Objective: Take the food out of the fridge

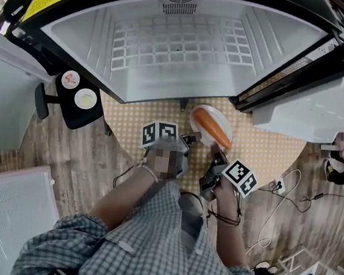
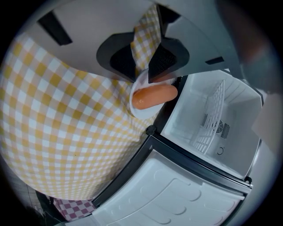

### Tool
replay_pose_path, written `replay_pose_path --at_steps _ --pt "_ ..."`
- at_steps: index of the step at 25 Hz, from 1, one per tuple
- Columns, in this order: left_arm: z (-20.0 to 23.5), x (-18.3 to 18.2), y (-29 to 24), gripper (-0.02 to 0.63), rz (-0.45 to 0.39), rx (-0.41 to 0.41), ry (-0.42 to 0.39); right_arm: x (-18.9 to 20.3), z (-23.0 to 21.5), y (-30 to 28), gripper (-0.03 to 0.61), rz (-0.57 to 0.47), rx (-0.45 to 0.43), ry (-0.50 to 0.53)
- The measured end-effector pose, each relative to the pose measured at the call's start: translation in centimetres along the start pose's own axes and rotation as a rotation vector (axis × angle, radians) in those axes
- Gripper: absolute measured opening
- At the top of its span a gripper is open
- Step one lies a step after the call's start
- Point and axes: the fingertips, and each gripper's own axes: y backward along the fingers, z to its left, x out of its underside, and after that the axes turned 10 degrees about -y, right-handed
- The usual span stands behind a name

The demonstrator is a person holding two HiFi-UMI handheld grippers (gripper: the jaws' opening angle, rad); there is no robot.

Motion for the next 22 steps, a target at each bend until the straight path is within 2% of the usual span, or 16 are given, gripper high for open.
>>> replay_pose_path --at_steps 5,9,13,14,16,17,22 --pt "0.3 -0.4 1.3 0.075 -0.022 -0.015 -0.026 0.0 -0.2 0.2 0.077 -0.007 0.015 0.016" --pt "0.5 -0.4 2.4 0.065 -0.046 -0.034 -0.059 -0.3 -0.4 0.7 0.077 -0.015 0.039 0.088" --pt "0.3 -0.9 3.7 0.031 -0.08 -0.065 -0.145 -0.7 -0.9 1.9 0.08 -0.038 0.057 0.12" --pt "0.1 -1.0 4.2 0.006 -0.09 -0.07 -0.178 -0.6 -1.1 2.4 0.08 -0.045 0.068 0.143" --pt "-0.5 -1.3 5.0 0.006 -0.114 -0.061 -0.237 -0.9 -1.2 3.3 0.073 -0.064 0.099 0.207" --pt "-0.9 -1.6 5.3 0.006 -0.128 -0.051 -0.255 -1.2 -0.9 3.7 0.05 -0.078 0.105 0.237" --pt "-3.2 -3.4 7.4 0.005 -0.209 -0.024 -0.339 -2.3 2.5 5.2 0.015 -0.163 0.046 0.346"
